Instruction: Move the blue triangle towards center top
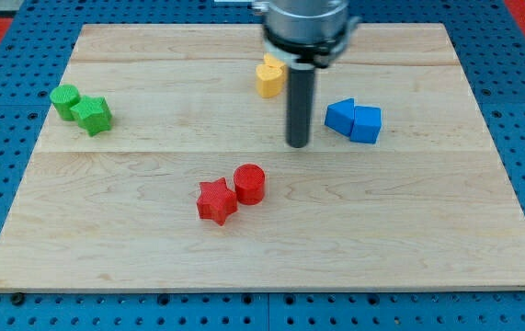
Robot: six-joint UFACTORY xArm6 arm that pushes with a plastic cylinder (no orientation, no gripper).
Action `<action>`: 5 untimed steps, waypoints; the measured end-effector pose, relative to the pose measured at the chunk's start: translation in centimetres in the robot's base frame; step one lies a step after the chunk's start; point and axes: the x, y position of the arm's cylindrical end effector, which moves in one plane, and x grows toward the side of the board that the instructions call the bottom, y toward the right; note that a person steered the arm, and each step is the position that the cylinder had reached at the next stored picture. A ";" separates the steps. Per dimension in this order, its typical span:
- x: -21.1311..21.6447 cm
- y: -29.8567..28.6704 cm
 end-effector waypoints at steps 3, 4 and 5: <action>-2.1 1.7; -2.9 4.1; -2.9 6.4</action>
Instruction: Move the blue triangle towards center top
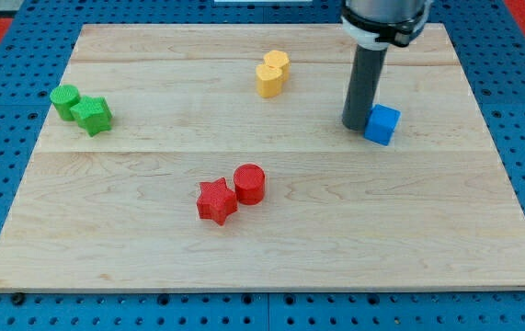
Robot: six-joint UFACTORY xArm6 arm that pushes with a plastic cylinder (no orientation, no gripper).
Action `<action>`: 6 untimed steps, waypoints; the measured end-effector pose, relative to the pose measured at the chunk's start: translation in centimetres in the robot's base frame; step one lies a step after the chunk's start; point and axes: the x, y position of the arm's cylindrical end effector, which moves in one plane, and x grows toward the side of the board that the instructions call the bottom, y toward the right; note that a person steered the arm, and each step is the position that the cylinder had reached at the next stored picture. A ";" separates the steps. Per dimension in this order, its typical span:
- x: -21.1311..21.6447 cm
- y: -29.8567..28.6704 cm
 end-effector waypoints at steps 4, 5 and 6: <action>-6.5 0.6; -9.7 0.6; -12.3 0.5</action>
